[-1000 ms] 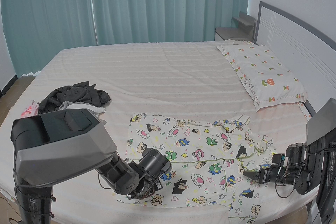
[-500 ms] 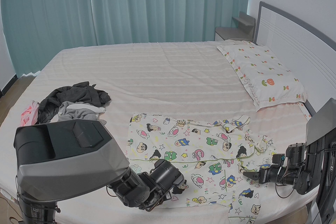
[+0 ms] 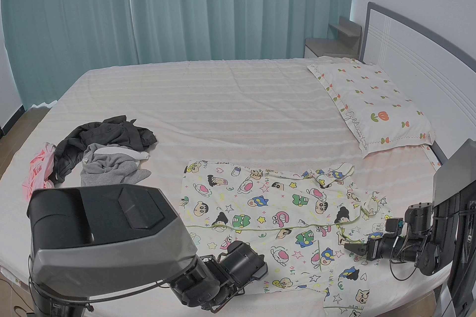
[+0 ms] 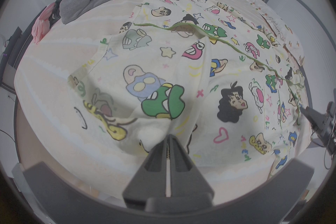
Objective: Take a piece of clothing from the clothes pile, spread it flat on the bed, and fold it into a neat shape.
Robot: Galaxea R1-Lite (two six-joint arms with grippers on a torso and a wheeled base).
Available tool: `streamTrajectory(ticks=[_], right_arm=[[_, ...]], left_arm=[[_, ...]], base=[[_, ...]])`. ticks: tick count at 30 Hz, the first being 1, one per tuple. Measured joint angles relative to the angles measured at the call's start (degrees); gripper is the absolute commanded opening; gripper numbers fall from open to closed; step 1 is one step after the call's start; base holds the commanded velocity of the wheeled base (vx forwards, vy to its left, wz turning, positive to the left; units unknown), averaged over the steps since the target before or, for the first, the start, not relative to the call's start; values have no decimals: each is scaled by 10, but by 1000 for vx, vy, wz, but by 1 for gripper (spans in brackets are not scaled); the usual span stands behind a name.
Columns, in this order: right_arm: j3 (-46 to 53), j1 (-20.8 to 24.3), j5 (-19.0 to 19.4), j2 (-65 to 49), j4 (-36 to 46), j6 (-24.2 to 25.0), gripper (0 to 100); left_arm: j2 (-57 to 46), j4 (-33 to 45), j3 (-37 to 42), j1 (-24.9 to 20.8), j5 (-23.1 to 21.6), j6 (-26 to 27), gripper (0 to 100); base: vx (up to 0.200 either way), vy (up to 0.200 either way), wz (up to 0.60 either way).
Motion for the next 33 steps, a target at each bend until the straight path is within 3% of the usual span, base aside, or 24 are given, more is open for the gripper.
streamTrajectory(ticks=[19,26,33], right_arm=[[1,0,0,2,0,0,100],[0,0,0,2,0,-1,100],[0,-1,0,2,0,-2,100]], left_arm=[[1,-11,37,-54,3,41,0],[-3,-20,37,-53,21,40,0],[-27,-86,35,-22,17,25,0]], base=[[0,0,0],[0,0,0],[0,0,0]])
